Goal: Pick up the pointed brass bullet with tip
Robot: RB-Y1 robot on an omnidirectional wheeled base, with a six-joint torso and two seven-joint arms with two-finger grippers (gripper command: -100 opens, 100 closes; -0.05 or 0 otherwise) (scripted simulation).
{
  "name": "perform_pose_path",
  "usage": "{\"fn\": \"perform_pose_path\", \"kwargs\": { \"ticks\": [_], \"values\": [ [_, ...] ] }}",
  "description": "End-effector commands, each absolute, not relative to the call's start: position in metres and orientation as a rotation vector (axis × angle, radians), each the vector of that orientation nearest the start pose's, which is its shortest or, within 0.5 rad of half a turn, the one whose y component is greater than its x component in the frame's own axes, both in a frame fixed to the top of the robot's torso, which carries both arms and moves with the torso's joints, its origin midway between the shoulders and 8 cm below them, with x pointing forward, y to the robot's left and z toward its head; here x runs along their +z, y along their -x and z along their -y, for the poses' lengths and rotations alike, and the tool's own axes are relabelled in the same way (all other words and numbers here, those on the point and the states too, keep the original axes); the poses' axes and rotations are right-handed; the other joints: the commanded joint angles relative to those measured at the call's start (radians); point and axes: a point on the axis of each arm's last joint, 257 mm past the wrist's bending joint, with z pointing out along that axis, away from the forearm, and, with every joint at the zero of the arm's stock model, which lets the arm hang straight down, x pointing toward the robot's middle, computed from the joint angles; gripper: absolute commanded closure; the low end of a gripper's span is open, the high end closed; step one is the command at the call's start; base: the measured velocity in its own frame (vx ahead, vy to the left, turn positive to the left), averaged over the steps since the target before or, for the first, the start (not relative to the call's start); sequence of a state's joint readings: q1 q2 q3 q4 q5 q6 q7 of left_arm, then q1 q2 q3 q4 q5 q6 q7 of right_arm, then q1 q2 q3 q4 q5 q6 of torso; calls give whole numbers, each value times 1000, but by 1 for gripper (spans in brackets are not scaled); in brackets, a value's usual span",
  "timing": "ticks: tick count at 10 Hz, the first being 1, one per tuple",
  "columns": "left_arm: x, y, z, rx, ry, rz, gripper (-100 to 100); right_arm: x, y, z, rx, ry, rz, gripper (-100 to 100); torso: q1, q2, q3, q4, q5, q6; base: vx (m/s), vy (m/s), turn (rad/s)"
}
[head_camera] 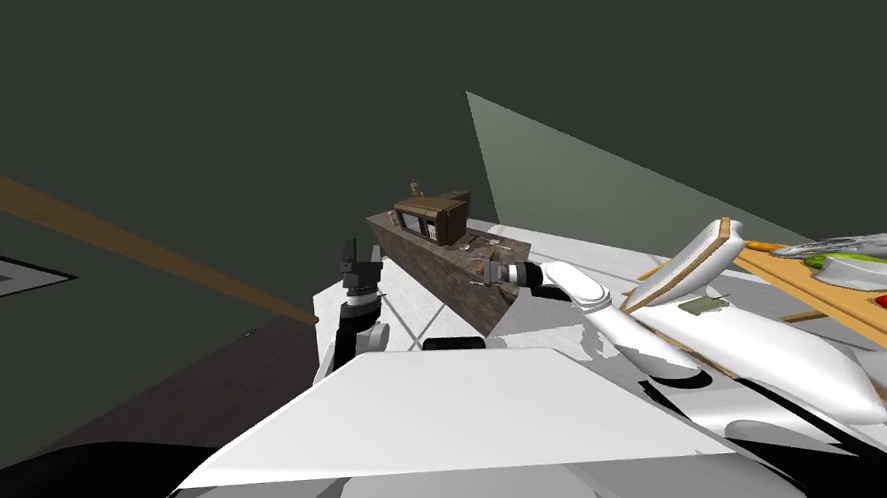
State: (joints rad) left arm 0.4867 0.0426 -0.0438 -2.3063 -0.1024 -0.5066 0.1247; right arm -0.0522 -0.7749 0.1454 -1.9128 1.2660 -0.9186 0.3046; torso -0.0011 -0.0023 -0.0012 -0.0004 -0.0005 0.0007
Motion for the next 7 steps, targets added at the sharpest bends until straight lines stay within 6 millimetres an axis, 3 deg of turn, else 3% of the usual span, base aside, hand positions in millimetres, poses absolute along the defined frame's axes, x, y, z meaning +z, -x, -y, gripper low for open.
{"fn": "perform_pose_path", "kwargs": {
  "ticks": [1,4,7],
  "values": [
    [39,-342,-245,-1414,581,-652,0,-164,-389,110,264,1540,-1043,-100,0,0,0,0,0,0,9,-7,-3],
    [39,-342,-245,-1414,581,-652,0,-200,-399,138,189,1703,-1088,-100,0,0,0,0,0,0,18,-9,111],
    [39,-342,-245,-1414,581,-652,0,-222,-405,159,124,1804,-1115,-100,0,-1,-1,0,0,0,31,-13,78]
  ]
}}
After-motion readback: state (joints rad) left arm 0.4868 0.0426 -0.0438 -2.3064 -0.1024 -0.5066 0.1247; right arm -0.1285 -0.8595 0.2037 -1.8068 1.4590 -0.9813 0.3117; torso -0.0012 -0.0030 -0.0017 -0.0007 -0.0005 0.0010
